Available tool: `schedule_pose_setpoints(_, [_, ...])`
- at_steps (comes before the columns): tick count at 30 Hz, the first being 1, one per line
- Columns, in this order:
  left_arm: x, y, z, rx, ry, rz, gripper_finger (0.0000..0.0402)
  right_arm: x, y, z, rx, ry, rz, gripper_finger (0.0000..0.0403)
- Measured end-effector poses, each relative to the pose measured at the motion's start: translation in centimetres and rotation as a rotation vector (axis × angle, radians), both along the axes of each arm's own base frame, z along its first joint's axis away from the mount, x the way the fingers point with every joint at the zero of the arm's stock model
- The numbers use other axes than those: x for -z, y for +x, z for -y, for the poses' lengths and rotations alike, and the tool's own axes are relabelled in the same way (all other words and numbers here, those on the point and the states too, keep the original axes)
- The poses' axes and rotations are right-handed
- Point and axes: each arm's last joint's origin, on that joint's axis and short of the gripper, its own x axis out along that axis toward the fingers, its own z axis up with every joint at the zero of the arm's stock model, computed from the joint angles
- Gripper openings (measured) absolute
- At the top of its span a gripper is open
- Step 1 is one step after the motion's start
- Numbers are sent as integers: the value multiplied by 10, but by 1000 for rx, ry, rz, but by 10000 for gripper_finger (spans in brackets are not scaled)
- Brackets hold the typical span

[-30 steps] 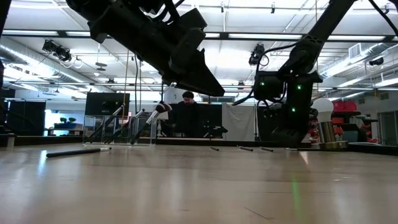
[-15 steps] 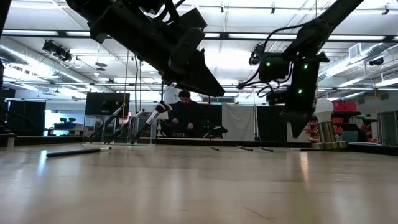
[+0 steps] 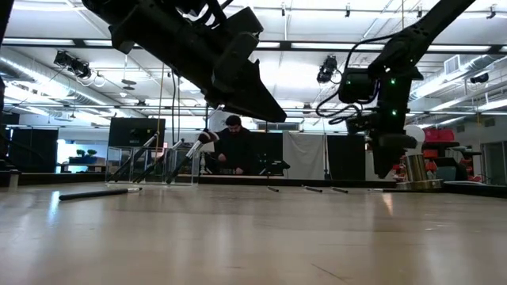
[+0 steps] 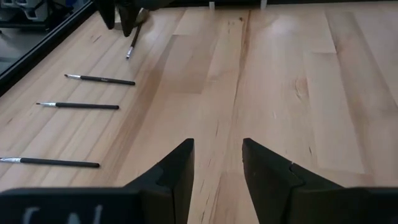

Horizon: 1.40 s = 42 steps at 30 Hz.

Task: Put items in baskets/containers
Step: Put the eyeshadow brush into the transparent organizer

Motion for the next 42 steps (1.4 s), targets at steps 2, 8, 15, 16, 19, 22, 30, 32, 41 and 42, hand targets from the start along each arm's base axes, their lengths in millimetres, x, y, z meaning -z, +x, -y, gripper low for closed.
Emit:
schedule_pose_setpoints(2, [0,0,0,1,0,-1,138,6,-2,-2,-88,12,-9,167])
schedule_pose_setpoints(8, [0,0,0,1,0,-1,138,25,-8,-6,-186,-28,-6,140])
schedule_pose_setpoints(15, [0,0,0,2,2,-1,138,39,-16,-12,-181,-24,4,81])
schedule_pose_setpoints(16, [0,0,0,2,2,-1,138,39,-16,-12,-172,-12,15,68])
schedule_pose_setpoints(19, [0,0,0,1,2,-1,138,39,-15,-13,-122,22,65,26])
schedule_pose_setpoints(22, [0,0,0,1,2,0,138,38,-8,-17,-71,46,145,9])
schedule_pose_setpoints(30, [0,0,0,1,2,0,138,38,11,-43,224,232,315,8])
schedule_pose_setpoints(32, [0,0,0,1,2,0,138,38,14,-52,322,263,324,4])
schedule_pose_setpoints(41, [0,0,0,1,2,0,138,38,27,-92,428,323,349,7])
schedule_pose_setpoints(42, [0,0,0,1,2,0,138,38,28,-95,422,314,352,8])
